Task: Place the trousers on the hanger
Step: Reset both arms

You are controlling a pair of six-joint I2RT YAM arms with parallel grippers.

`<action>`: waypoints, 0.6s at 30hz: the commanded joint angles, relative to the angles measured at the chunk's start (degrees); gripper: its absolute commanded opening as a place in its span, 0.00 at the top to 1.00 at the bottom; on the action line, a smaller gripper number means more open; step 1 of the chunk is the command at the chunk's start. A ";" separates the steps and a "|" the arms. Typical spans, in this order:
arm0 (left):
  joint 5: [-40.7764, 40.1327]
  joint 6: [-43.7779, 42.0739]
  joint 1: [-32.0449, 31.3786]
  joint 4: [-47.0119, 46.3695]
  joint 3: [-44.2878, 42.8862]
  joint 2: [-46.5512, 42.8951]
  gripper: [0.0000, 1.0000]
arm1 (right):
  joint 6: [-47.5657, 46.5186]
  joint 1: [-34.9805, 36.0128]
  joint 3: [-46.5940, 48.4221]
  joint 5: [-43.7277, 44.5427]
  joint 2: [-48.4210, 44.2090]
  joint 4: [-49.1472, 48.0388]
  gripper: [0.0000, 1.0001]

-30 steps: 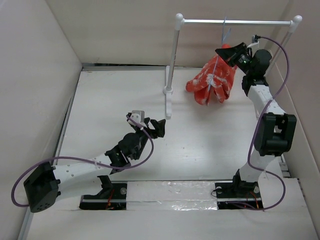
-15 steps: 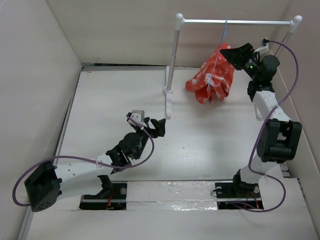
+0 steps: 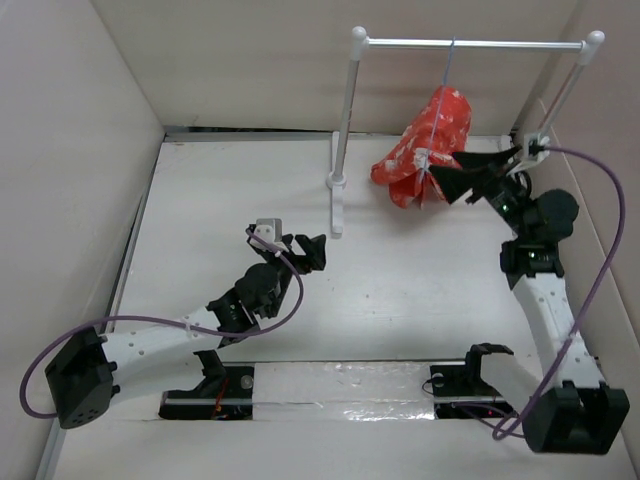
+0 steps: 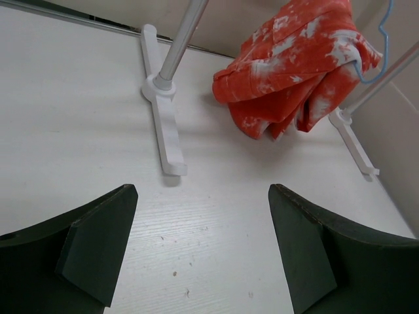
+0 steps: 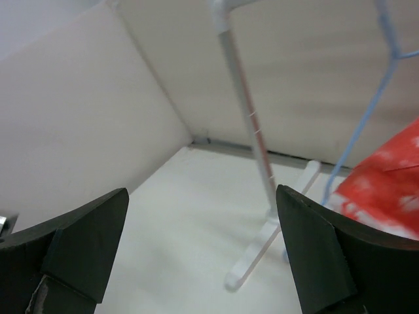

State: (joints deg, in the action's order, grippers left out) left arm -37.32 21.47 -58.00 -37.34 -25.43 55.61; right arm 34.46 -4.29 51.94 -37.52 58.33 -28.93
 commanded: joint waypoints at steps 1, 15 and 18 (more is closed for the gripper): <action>-1.79 2.17 0.34 1.21 -3.05 -4.28 0.20 | -8.43 3.76 -8.57 -0.63 -8.64 3.41 0.00; -1.71 14.82 0.34 15.89 5.30 -16.50 0.20 | -24.61 6.40 -29.08 7.90 -42.24 37.36 0.00; -0.22 17.28 0.34 17.39 6.44 -17.56 0.20 | -24.53 6.40 -32.07 7.55 -43.38 36.66 0.00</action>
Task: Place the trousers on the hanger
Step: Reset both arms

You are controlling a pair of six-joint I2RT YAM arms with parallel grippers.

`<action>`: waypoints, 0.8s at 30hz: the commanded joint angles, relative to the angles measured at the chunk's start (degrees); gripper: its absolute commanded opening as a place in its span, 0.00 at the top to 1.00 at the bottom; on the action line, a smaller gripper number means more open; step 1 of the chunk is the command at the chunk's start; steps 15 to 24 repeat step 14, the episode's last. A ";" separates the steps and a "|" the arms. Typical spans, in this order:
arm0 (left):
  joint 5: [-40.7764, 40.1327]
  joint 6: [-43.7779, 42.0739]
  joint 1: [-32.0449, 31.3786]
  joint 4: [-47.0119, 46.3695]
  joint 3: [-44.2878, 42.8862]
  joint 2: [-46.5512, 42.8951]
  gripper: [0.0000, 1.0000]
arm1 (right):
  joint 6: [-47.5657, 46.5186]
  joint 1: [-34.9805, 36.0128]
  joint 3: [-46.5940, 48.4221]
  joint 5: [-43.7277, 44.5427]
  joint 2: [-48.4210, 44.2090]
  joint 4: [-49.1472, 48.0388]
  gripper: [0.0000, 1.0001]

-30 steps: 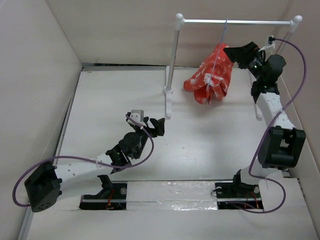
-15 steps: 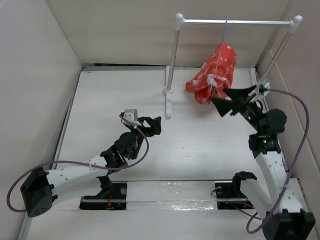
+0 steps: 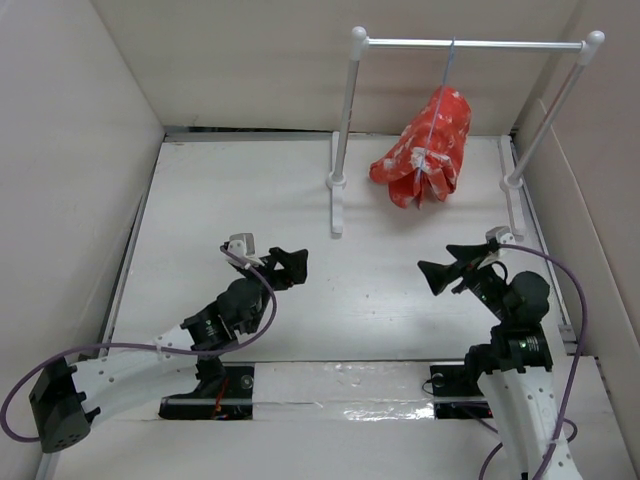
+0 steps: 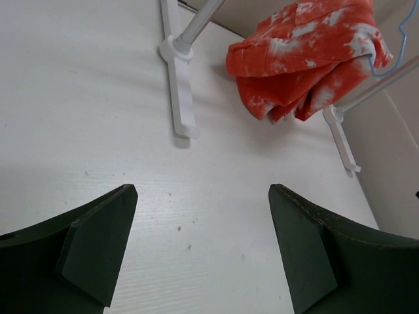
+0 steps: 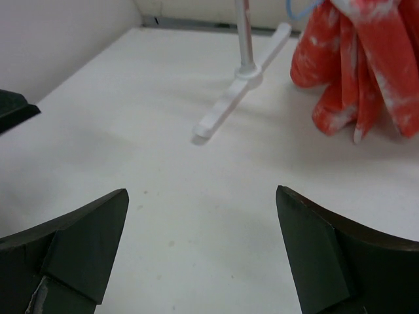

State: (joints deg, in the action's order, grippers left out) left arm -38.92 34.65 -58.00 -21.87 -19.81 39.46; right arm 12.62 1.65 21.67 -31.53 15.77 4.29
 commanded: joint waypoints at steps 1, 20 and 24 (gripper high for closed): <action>1.56 4.80 0.34 2.26 1.44 -1.84 0.20 | -2.78 0.46 -2.33 1.30 -0.74 3.09 0.00; 3.93 8.59 0.34 11.06 0.48 -8.43 0.21 | -5.15 0.46 0.65 0.94 -2.58 10.64 0.00; 3.93 8.59 0.34 11.06 0.48 -8.43 0.21 | -5.15 0.46 0.65 0.94 -2.58 10.64 0.00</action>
